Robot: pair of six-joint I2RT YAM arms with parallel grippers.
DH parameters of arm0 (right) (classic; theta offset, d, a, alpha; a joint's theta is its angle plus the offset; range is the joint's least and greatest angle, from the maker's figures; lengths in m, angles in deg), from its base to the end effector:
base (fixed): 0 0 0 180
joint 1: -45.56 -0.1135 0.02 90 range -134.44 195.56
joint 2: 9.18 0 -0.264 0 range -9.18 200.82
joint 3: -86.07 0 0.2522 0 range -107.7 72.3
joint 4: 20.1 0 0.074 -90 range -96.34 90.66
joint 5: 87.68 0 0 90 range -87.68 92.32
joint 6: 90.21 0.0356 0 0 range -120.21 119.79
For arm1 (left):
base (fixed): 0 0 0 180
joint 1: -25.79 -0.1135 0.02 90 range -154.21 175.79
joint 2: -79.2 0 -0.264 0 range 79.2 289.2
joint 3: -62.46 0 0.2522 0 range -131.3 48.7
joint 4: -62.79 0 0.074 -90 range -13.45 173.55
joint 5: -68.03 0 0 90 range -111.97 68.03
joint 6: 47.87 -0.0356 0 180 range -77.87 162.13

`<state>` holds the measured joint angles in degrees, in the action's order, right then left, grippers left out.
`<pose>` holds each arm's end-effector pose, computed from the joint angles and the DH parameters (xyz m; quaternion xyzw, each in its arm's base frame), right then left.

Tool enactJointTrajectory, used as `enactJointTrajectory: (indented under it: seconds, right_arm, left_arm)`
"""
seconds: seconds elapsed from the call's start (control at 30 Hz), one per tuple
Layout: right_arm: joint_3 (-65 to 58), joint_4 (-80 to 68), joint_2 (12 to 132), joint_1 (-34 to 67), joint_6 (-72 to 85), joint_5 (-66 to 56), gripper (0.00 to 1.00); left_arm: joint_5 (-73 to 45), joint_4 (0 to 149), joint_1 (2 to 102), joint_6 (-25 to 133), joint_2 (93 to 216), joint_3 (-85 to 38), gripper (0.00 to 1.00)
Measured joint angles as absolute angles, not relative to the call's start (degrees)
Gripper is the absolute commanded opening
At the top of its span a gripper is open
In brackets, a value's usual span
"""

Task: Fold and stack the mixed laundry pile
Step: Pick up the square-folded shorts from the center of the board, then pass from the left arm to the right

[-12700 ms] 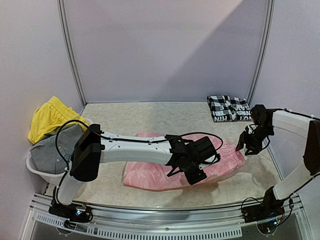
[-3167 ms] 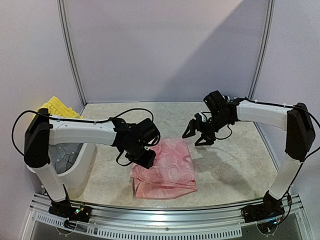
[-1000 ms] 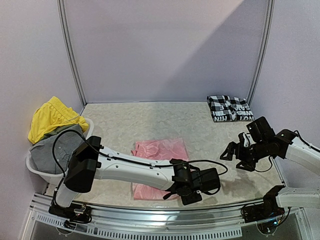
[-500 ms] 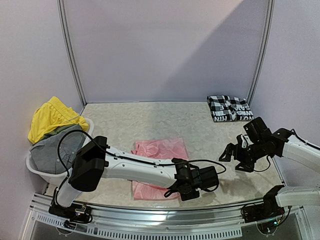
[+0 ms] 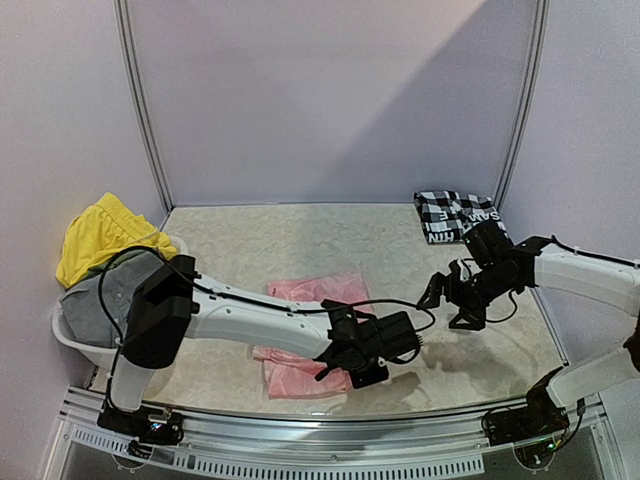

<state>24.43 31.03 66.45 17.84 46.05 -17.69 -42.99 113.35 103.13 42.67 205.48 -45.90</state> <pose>0.2107 0.1245 0.2108 0.1180 0.9551 0.2632 0.0674 0.1123 -0.4416 0.1490 0.5733 0.7782 0.0240 0.2554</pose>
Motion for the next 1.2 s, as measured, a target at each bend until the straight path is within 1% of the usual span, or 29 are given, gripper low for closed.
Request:
enactJointTrajectory:
  seconds: [0.07, 0.27, 0.5, 0.63, 0.7, 0.8, 0.97, 1.0, 1.13, 1.2]
  right_arm:
    - [23.18, 28.93, 69.78, 17.86, 46.03, -19.98, 0.99]
    - [20.03, 21.67, 79.33, 17.84, 46.56, -28.59, 0.94]
    - [16.08, 14.81, 88.86, 16.59, 48.48, -37.29, 0.89]
    - [13.21, 12.6, 93.91, 15.08, 49.09, -40.75, 0.85]
    - [11.16, 11.71, 98.1, 14.03, 49.27, -43.2, 0.81]
    - [9.41, 12.65, 100.94, 13.66, 48.61, -44.66, 0.76]
    - [7.92, 12.75, 104.42, 13.4, 47.39, -47.3, 0.64]
    - [7.66, 12.75, 105.01, 13.29, 47.23, -48.05, 0.61]
    - [6.88, 11.95, 106.93, 12.39, 46.25, -50.39, 0.44]
    - [6.9, 10.74, 107.81, 11.89, 46.34, -51.26, 0.38]
  left_arm:
    - [-41.77, 112.28, 102.52, 43.7, 202.7, -43.89, 0.0]
    - [-38.81, 109.76, 101.08, 45.75, 197.42, -41.23, 0.0]
    - [-37.31, 109.28, 100.66, 46.82, 196.72, -40.66, 0.0]
    - [-37.04, 109.33, 100.66, 47.37, 196.43, -40.4, 0.0]
    - [-36.98, 109.35, 100.66, 48.0, 195.84, -40.37, 0.0]
    - [-36.98, 109.37, 100.66, 48.37, 195.78, -40.37, 0.0]
    - [-37.0, 109.37, 100.66, 49.12, 195.78, -40.35, 0.0]
    - [-36.98, 109.37, 100.66, 49.29, 195.78, -40.35, 0.0]
    - [-36.98, 109.22, 100.66, 49.51, 195.4, -39.85, 0.0]
    - [-36.96, 109.13, 100.66, 49.66, 195.21, -39.67, 0.0]
